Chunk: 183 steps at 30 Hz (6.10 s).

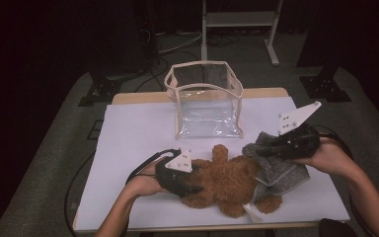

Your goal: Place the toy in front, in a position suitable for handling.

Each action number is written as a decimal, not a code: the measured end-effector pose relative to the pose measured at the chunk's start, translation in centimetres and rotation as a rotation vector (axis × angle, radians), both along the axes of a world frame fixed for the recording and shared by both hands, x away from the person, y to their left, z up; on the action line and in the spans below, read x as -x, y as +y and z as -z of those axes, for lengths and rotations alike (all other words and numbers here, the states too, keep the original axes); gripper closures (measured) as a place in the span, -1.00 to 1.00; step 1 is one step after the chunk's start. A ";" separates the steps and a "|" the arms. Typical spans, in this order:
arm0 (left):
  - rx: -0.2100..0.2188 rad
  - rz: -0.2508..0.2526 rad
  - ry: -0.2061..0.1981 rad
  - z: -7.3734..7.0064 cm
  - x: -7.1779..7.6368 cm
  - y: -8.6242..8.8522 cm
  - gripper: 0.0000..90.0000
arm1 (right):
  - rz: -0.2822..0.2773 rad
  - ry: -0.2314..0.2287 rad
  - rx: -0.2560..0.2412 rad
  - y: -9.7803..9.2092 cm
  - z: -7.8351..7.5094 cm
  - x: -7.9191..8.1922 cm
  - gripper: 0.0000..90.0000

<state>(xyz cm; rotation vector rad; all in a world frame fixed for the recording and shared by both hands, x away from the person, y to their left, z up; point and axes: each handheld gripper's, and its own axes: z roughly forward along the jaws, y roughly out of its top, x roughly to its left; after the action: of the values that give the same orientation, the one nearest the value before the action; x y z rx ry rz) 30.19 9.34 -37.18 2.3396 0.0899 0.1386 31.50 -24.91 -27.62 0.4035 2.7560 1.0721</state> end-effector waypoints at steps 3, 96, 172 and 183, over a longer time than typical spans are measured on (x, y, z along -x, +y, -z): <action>-0.002 0.000 -0.001 0.0 0.0 -0.1 -0.17 | 0.012 0.013 -0.002 -0.5 0.4 -0.1 0.82; -0.030 0.011 -0.023 -1.7 -0.7 -1.8 -0.31 | 0.000 0.112 -0.292 1.6 7.6 -0.4 0.81; -0.072 0.047 -0.019 -1.7 0.4 -2.8 -0.28 | -0.059 0.129 -0.243 5.3 9.4 0.2 0.82; -0.124 0.109 0.025 -0.4 1.4 -3.5 -0.16 | -0.067 0.070 -0.199 5.5 7.6 0.3 0.81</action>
<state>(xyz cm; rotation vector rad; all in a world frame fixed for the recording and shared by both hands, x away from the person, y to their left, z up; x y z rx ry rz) 28.79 5.82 -36.78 2.4644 -0.0350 0.0619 31.20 -19.42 -35.23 0.3824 2.7495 1.3804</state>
